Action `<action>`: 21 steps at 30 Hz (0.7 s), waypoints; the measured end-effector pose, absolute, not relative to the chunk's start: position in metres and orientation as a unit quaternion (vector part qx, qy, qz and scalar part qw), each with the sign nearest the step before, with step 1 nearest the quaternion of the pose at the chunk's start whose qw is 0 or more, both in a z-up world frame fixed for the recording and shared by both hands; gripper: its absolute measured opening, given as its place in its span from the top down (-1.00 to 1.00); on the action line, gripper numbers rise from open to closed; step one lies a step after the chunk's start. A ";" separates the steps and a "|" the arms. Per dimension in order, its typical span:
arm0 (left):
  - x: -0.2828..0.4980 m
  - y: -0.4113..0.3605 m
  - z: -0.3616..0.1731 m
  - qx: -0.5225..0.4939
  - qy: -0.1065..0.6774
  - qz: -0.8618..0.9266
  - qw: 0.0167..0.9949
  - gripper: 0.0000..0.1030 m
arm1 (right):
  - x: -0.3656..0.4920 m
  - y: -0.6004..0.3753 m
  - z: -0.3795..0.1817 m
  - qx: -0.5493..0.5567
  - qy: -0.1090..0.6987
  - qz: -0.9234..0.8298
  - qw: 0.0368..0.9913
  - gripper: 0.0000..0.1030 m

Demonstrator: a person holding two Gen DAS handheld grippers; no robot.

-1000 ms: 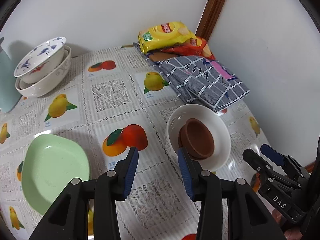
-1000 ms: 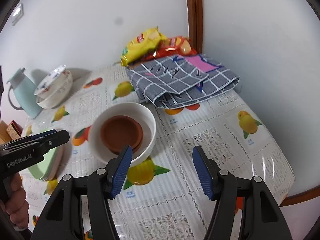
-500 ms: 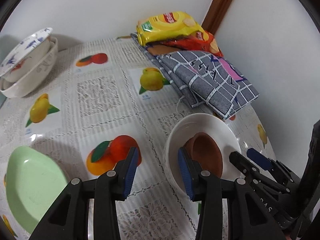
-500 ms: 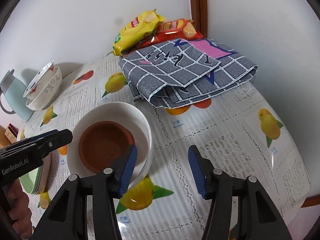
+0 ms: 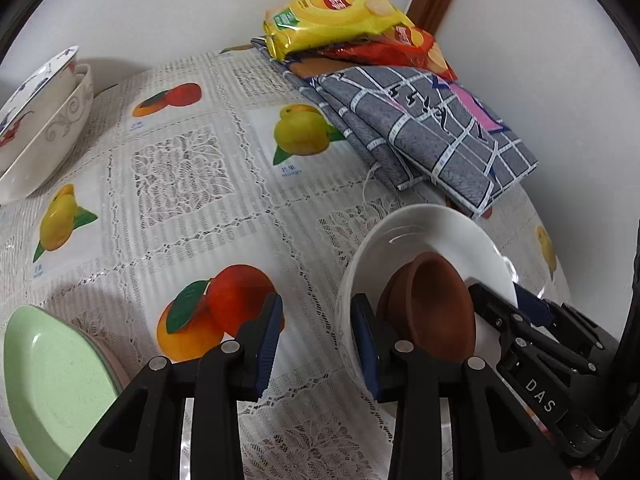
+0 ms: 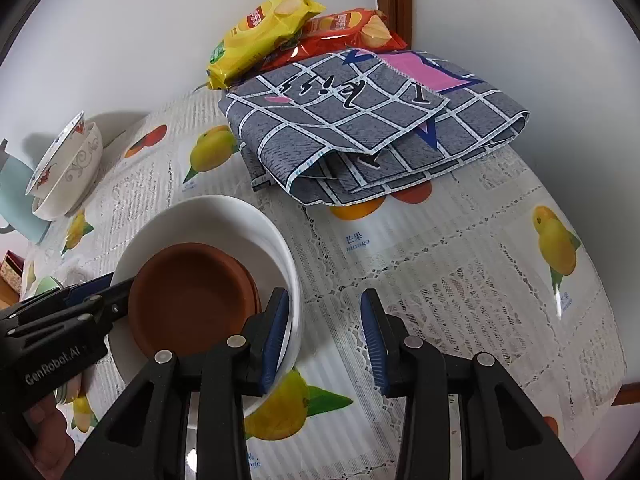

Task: Organize plates and bowls
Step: 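Move both grippers to the white bowl rim and close on it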

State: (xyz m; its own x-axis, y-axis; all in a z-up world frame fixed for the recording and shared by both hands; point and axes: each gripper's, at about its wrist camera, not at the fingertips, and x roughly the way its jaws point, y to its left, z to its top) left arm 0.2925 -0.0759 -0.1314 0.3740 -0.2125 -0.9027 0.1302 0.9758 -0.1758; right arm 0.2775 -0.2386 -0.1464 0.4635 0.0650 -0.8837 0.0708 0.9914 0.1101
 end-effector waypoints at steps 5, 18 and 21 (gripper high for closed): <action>0.296 -0.079 -0.139 -0.034 0.561 -0.107 0.820 0.35 | 0.281 -0.238 -0.151 0.065 0.523 0.000 0.850 0.28; 0.298 -0.078 -0.144 -0.046 0.553 -0.116 0.823 0.47 | 0.282 -0.240 -0.153 0.089 0.512 0.019 0.854 0.54; 0.296 -0.081 -0.144 -0.049 0.547 -0.130 0.825 0.72 | 0.280 -0.235 -0.151 0.089 0.504 0.032 0.858 0.75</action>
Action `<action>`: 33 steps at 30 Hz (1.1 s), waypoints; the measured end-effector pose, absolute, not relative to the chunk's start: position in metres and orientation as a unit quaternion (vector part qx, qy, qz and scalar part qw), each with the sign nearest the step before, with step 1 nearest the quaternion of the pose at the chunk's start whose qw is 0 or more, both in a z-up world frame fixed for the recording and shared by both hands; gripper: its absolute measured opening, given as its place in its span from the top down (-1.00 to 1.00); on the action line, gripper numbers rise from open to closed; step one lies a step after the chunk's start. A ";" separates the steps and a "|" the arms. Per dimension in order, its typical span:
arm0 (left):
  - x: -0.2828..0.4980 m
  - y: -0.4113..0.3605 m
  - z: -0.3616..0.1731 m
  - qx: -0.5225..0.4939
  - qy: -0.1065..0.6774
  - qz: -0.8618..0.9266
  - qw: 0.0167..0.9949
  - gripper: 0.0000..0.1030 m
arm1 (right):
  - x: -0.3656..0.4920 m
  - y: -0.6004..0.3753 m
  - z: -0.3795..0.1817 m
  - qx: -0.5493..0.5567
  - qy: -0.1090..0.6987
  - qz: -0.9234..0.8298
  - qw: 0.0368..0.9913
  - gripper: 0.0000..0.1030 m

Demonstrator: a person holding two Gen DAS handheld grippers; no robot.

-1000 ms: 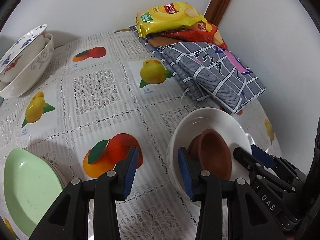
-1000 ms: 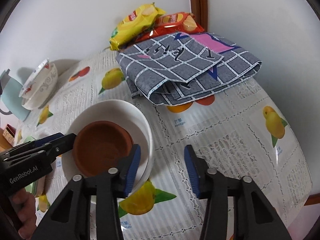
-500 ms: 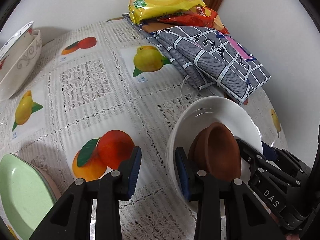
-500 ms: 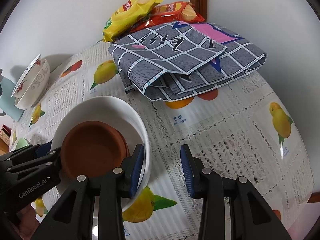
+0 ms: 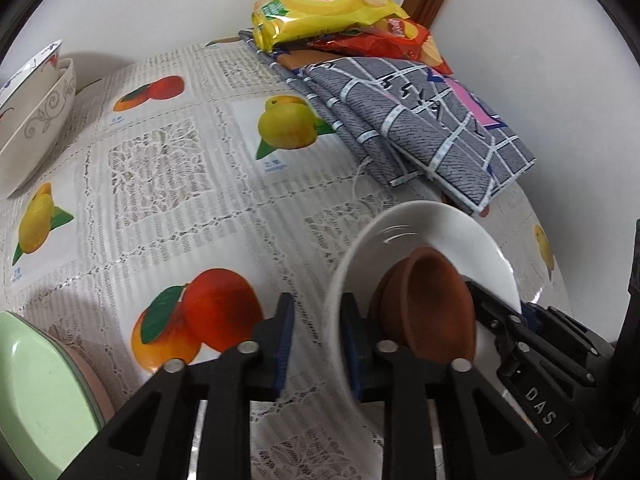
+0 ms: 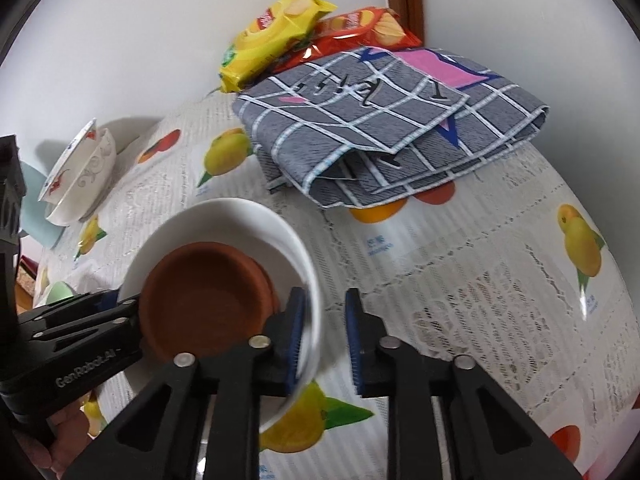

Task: Organize plates and bowls
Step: 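Move both grippers to the white bowl rim and close on it, then lift the white bowl with both grippers toward the light green plates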

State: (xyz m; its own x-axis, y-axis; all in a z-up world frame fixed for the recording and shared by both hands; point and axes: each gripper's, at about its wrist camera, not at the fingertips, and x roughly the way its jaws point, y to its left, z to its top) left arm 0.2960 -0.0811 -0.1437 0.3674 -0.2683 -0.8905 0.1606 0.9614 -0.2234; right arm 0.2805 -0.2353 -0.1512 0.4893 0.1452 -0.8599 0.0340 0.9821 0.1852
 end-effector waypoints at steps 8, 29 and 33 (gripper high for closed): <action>0.293 -0.085 -0.143 -0.058 0.545 -0.132 0.826 0.80 | 0.277 -0.237 -0.151 0.117 0.490 0.033 0.863 0.79; 0.261 -0.083 -0.136 -0.061 0.538 -0.136 0.830 0.82 | 0.247 -0.237 -0.139 0.127 0.484 0.016 0.865 0.81; 0.255 -0.079 -0.130 -0.067 0.534 -0.137 0.832 0.82 | 0.241 -0.235 -0.133 0.125 0.481 0.016 0.868 0.81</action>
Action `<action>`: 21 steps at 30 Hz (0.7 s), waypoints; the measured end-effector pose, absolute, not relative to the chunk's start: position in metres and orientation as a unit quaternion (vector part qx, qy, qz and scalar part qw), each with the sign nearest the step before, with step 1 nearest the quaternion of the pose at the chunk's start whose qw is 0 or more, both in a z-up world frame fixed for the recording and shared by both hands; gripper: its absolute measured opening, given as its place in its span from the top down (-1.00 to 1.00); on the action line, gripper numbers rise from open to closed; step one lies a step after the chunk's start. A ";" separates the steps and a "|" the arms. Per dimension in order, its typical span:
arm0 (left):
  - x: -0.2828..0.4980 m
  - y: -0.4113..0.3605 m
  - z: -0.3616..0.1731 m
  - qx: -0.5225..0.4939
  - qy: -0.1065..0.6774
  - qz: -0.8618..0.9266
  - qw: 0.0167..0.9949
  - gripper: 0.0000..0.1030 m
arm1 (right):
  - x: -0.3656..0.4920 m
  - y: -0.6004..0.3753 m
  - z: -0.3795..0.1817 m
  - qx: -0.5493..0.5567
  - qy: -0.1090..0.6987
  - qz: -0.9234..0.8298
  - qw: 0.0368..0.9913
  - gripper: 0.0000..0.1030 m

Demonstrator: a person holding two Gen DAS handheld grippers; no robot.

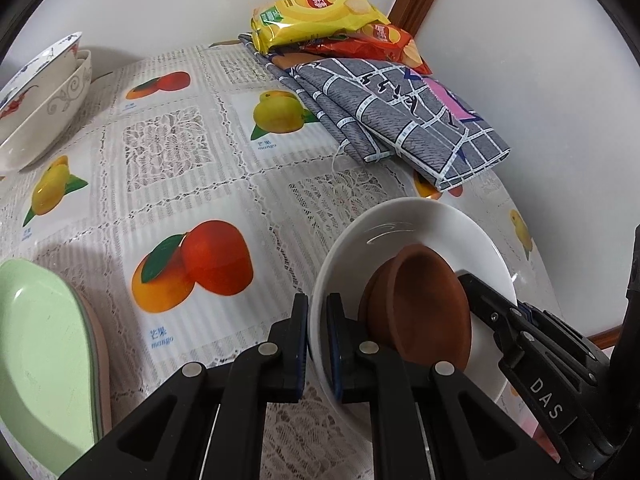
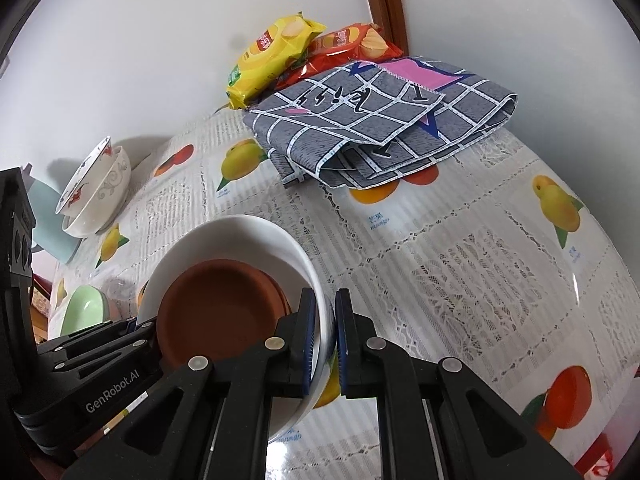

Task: Organize plates and bowls
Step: 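Lift the white bowl with both grippers toward the light green plates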

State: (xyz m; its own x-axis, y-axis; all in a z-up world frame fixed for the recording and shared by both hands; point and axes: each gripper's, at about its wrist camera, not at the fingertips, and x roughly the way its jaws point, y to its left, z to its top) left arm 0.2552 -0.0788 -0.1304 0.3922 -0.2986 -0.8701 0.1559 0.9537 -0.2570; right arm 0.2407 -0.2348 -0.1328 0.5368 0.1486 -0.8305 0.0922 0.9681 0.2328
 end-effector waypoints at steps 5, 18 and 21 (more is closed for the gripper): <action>0.250 -0.072 -0.122 -0.076 0.531 -0.137 0.833 0.82 | 0.233 -0.231 -0.124 0.125 0.475 0.020 0.871 0.81; 0.236 -0.053 -0.100 -0.079 0.515 -0.129 0.844 0.82 | 0.221 -0.215 -0.102 0.117 0.463 0.030 0.878 0.81; 0.234 -0.047 -0.095 -0.082 0.510 -0.127 0.847 0.82 | 0.219 -0.210 -0.098 0.115 0.460 0.034 0.880 0.81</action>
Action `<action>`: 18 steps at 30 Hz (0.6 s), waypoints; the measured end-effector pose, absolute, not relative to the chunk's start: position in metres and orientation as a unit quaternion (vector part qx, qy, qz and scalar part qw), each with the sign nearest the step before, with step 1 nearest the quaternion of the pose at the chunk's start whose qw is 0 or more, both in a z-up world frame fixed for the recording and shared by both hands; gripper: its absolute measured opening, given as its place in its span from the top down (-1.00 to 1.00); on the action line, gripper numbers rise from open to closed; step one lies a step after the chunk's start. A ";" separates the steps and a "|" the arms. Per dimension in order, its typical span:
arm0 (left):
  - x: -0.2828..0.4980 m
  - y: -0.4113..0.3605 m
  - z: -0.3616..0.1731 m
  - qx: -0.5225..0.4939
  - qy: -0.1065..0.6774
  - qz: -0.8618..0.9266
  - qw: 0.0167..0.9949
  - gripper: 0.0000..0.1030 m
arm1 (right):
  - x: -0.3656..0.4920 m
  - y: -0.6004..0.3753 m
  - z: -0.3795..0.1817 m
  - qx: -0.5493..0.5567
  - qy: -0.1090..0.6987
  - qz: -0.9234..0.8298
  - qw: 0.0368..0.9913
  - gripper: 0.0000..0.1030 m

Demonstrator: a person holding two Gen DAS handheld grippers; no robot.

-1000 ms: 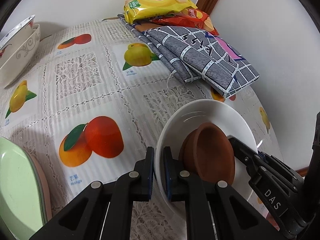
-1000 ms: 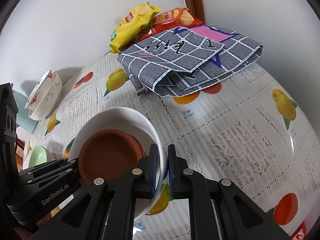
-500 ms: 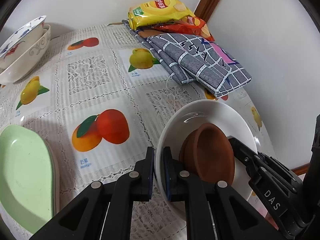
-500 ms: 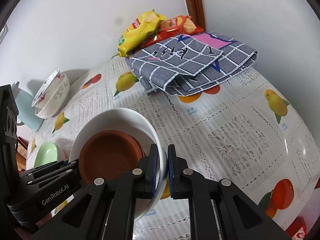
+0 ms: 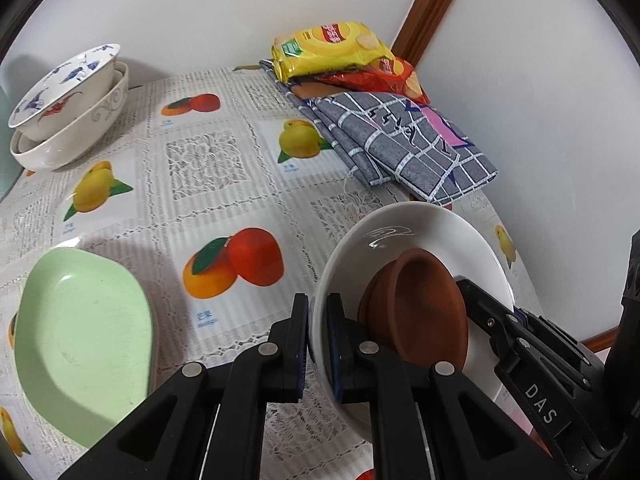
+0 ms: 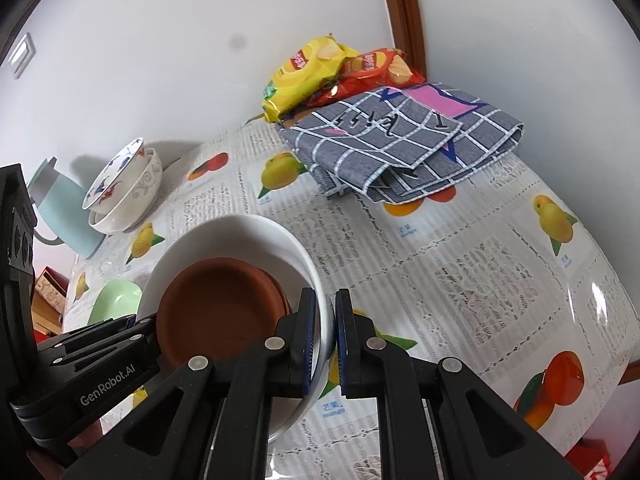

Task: Organize plates and bowls
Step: 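Lift the white bowl with both grippers toward the light green plates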

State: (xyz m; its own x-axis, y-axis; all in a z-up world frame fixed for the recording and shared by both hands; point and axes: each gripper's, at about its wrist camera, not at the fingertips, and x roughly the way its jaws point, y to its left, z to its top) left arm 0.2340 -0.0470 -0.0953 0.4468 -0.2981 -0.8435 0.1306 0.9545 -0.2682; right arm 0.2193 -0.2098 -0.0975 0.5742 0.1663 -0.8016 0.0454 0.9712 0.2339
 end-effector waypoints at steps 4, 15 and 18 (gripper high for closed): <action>0.231 -0.040 -0.090 -0.082 0.506 -0.123 0.850 0.82 | 0.217 -0.203 -0.092 0.114 0.457 0.039 0.881 0.81; 0.224 -0.017 -0.079 -0.089 0.495 -0.112 0.857 0.82 | 0.214 -0.183 -0.083 0.112 0.452 0.050 0.883 0.81; 0.222 -0.012 -0.076 -0.089 0.492 -0.110 0.859 0.82 | 0.213 -0.178 -0.080 0.111 0.452 0.055 0.883 0.81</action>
